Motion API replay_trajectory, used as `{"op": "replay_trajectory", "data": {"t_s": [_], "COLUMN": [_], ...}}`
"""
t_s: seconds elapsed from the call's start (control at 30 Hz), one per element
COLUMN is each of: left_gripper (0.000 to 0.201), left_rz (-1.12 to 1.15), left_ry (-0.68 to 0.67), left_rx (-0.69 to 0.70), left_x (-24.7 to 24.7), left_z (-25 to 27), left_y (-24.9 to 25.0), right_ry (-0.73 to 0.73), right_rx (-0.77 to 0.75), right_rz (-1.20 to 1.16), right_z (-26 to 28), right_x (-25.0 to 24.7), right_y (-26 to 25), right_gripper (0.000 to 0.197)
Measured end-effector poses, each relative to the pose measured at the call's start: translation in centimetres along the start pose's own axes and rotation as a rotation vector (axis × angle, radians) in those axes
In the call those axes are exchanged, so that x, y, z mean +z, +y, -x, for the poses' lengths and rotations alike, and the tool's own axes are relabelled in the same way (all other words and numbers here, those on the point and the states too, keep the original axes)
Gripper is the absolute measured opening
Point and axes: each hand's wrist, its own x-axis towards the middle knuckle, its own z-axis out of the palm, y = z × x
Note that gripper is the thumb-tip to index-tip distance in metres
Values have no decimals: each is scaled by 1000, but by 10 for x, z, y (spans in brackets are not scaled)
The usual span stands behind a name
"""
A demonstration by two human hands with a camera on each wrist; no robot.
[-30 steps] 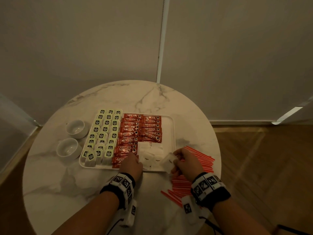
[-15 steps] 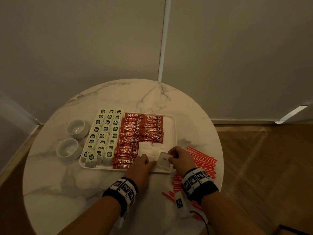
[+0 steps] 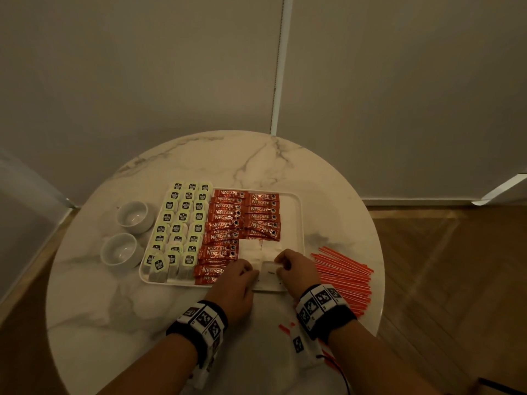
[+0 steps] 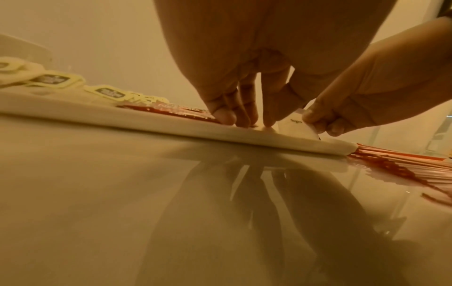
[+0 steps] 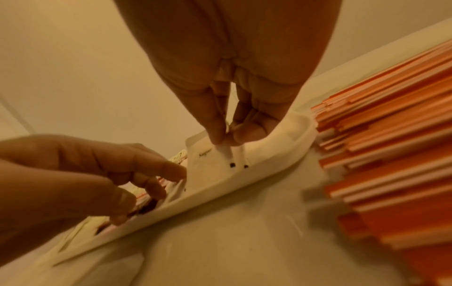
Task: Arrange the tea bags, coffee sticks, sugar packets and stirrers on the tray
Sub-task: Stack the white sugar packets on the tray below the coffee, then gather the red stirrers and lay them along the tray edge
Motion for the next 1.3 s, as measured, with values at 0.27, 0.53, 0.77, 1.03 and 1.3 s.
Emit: {"op": "replay_trajectory", "data": {"t_s": [0.27,0.53,0.77,1.03,1.3], "left_gripper": [38,38,34,29,47], "left_rz": [-69,-172,-166,-130,-56], "left_ry": [-24,-130,-119,-112,-275], "left_rx": [68,69,74,88,226], "left_x": [1,0,-1,-4,-3], "left_z": [4,9,7,6,23], "left_y": [-2,0,1,2,33], "right_ry": [-8,34,66,83,5], "right_rx": [40,171,220,187,84], "right_rz": [102,3,-32,-48,466], "right_z": [2,5,-1,4,23], "right_x": [11,17,21,9,-77], "right_y": [-4,-3,-5,2,69], "right_gripper": [39,53,44,51,82]}}
